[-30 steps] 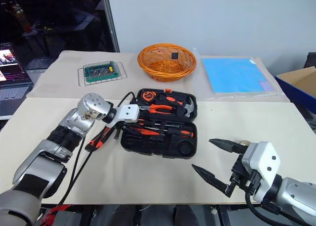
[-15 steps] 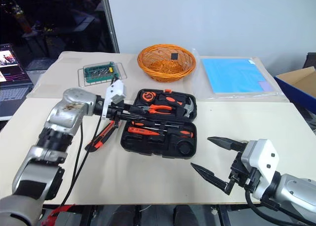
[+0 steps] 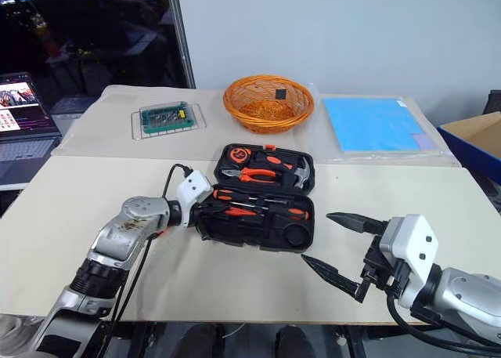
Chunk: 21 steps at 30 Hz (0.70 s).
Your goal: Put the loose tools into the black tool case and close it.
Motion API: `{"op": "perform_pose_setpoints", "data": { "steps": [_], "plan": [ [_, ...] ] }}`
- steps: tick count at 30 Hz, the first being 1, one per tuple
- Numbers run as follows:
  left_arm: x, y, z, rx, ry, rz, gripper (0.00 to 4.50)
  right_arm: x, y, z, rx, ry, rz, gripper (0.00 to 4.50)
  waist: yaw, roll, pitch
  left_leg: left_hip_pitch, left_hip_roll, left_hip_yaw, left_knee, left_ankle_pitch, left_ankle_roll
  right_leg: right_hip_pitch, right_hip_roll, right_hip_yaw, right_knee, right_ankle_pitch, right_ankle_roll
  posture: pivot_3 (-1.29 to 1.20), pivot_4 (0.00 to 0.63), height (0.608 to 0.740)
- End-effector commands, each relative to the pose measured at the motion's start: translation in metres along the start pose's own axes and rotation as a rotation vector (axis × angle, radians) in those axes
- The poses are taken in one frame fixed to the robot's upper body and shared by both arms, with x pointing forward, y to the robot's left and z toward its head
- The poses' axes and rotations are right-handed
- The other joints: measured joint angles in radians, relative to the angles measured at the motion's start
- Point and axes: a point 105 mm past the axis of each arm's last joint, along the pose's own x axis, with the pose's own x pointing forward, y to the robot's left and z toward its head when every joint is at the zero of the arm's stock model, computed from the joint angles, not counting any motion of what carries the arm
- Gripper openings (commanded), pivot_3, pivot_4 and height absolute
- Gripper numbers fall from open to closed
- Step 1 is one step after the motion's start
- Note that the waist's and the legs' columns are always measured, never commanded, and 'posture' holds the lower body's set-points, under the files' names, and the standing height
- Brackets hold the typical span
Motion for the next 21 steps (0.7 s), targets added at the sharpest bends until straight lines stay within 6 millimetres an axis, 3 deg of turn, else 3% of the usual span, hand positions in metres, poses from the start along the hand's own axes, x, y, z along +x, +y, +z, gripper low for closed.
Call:
{"op": "perform_pose_setpoints", "data": {
  "steps": [1,2,6,9,10,14,15,18,21],
  "plan": [
    [0.006,-0.008,-0.029,-0.017,0.103,-0.012,0.05,0.001,-0.002,0.007,-0.047,-0.015,0.009,4.50,0.000,0.000,-0.001,0.002,0.000,0.000,-0.001,0.000,0.000,0.002,0.000,0.000,0.000,0.000,0.000,0.00,0.150,0.740],
    [0.005,-0.008,-0.024,-0.011,0.070,-0.013,0.05,0.001,-0.002,0.007,-0.047,-0.015,0.009,4.50,0.000,0.000,-0.003,0.004,0.000,0.000,-0.001,-0.002,-0.004,0.003,-0.001,0.000,-0.001,0.000,0.000,0.00,0.150,0.740],
    [-0.009,0.004,0.036,-0.092,-0.262,0.026,0.05,0.004,-0.003,0.007,-0.043,-0.029,0.017,4.50,0.000,0.000,-0.003,0.003,0.000,0.000,-0.002,-0.003,-0.005,0.002,-0.002,0.000,-0.001,0.000,0.000,0.00,0.150,0.740],
    [-0.033,0.023,0.053,-0.137,-0.340,0.117,0.05,0.007,-0.002,0.009,-0.037,-0.054,0.034,4.50,-0.003,-0.004,-0.001,-0.001,0.001,0.000,-0.001,0.000,0.000,-0.002,-0.001,0.000,0.000,0.000,0.000,0.00,0.150,0.740],
    [-0.040,0.029,0.053,-0.141,-0.338,0.156,0.05,0.008,-0.002,0.009,-0.034,-0.061,0.039,4.50,-0.006,-0.004,-0.001,-0.003,0.001,0.000,-0.001,0.000,0.000,-0.004,0.000,0.000,-0.001,0.000,-0.001,0.00,0.150,0.740],
    [-0.080,0.048,0.033,-0.181,-0.236,0.332,0.88,0.014,-0.005,0.008,-0.029,-0.078,0.062,4.50,-0.018,-0.004,-0.001,-0.005,0.001,0.001,-0.003,-0.001,0.001,-0.007,0.001,0.001,0.000,0.003,0.005,0.00,0.150,0.740],
    [-0.088,0.050,0.027,-0.192,-0.206,0.364,1.41,0.015,-0.005,0.008,-0.026,-0.082,0.066,4.50,-0.018,-0.004,-0.001,-0.005,0.001,0.001,-0.004,-0.001,0.001,-0.008,0.001,0.001,0.000,0.003,0.005,0.00,0.150,0.740],
    [-0.104,0.050,0.006,-0.234,-0.106,0.433,2.40,0.018,-0.006,0.007,-0.021,-0.091,0.088,4.50,-0.015,-0.004,-0.001,-0.007,0.001,0.001,-0.004,-0.002,0.001,-0.010,0.000,0.001,0.000,0.002,0.006,0.00,0.150,0.740],
    [-0.106,0.043,-0.010,-0.265,-0.027,0.426,3.55,0.020,-0.007,0.006,-0.019,-0.094,0.101,4.50,-0.004,-0.005,0.000,-0.008,0.000,0.001,-0.004,-0.002,0.001,-0.010,-0.001,0.000,0.000,0.001,0.004,0.00,0.150,0.740]
  ]
}}
